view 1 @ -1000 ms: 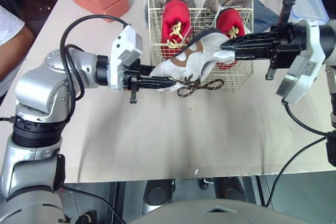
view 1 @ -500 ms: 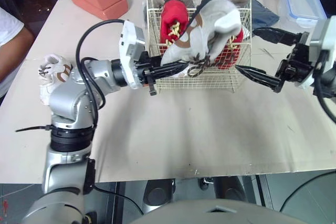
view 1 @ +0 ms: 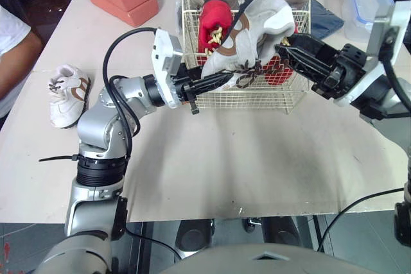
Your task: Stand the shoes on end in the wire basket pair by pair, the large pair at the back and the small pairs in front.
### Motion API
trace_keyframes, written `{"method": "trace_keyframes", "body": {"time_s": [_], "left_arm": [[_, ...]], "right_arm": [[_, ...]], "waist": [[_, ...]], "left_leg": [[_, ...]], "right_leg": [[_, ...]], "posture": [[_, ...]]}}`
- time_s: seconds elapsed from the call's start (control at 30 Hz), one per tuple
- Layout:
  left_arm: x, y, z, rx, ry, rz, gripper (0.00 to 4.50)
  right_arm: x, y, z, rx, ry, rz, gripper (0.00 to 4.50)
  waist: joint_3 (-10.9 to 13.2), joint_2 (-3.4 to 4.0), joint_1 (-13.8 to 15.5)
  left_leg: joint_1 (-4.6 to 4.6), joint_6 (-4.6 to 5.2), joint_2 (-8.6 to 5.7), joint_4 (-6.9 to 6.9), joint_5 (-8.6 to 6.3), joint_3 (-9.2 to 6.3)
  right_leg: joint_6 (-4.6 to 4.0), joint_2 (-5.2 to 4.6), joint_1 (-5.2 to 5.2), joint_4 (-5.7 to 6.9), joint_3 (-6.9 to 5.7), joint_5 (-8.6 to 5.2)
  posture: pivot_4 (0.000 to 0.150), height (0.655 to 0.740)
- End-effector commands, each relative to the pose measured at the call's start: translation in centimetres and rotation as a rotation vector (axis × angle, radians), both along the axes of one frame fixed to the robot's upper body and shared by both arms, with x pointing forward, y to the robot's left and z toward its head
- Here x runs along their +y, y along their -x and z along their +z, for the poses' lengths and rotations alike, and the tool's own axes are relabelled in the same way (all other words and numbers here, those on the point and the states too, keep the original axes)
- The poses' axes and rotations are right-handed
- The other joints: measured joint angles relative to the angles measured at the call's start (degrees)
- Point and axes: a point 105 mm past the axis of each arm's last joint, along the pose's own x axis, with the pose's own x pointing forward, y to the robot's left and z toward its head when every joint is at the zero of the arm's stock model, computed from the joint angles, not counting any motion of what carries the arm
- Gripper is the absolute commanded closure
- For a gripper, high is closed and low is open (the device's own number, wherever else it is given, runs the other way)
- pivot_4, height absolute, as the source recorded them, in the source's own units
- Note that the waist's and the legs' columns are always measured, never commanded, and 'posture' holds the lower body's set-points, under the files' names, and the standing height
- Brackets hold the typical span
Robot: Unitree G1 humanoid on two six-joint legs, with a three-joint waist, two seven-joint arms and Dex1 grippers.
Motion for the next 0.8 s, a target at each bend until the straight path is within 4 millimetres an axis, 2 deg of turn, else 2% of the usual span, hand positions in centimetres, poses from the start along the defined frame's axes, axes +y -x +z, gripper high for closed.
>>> {"method": "trace_keyframes", "body": {"time_s": [0.03, 0.3, 0.33, 0.37, 0.53, 0.8], "left_arm": [[-0.6, 0.7, 1.1, -0.066, 0.017, -0.047, 3.89], [-1.0, 0.6, 1.0, -0.081, 0.021, -0.049, 3.89], [-1.0, 0.6, 1.0, -0.084, 0.021, -0.047, 3.89], [-1.0, 0.5, 1.0, -0.087, 0.022, -0.044, 3.89], [-0.9, 0.3, 1.2, -0.097, 0.03, -0.033, 3.89], [-1.3, 0.4, 1.6, -0.116, 0.058, -0.043, 3.89]], "right_arm": [[0.5, 0.3, 0.6, -0.029, -0.016, -0.006, 4.5], [1.9, 0.5, 0.8, 0.018, -0.09, 0.015, 4.5], [2.0, 0.6, 0.7, 0.028, -0.091, 0.022, 3.95], [2.1, 0.6, 0.6, 0.032, -0.087, 0.025, 3.62], [1.4, -0.6, 0.2, 0.054, -0.077, -0.065, 1.32], [1.3, -1.7, -0.5, 0.107, -0.081, -0.128, 1.26]], "waist": [[0.0, 0.0, 0.04], [0.0, 0.0, 0.04], [0.0, 0.0, 0.04], [0.0, 0.0, 0.03], [0.0, 0.0, 0.03], [0.0, 0.0, 0.0]], "left_leg": [[0.0, 0.0, 0.0, 0.0, 0.0, 0.0], [-0.02, 0.0, 0.0, 0.0, 0.0, 0.0], [-0.02, 0.0, 0.0, -0.01, 0.0, 0.0], [-0.02, 0.0, 0.0, -0.01, 0.0, -0.01], [-0.02, 0.01, 0.0, -0.01, 0.0, 0.0], [-0.03, 0.01, 0.0, -0.03, 0.0, 0.0]], "right_leg": [[0.0, 0.0, 0.0, 0.0, 0.0, 0.0], [0.0, -0.01, 0.0, -0.01, -0.01, 0.0], [0.0, -0.01, -0.01, -0.01, -0.01, 0.0], [0.0, -0.01, 0.0, -0.01, -0.01, 0.0], [0.0, -0.01, 0.0, -0.01, -0.01, 0.0], [0.0, -0.01, -0.01, -0.02, -0.01, 0.0]], "posture": [[0.15, 0.686], [0.15, 0.686], [0.15, 0.686], [0.15, 0.686], [0.15, 0.686], [0.15, 0.686]]}}
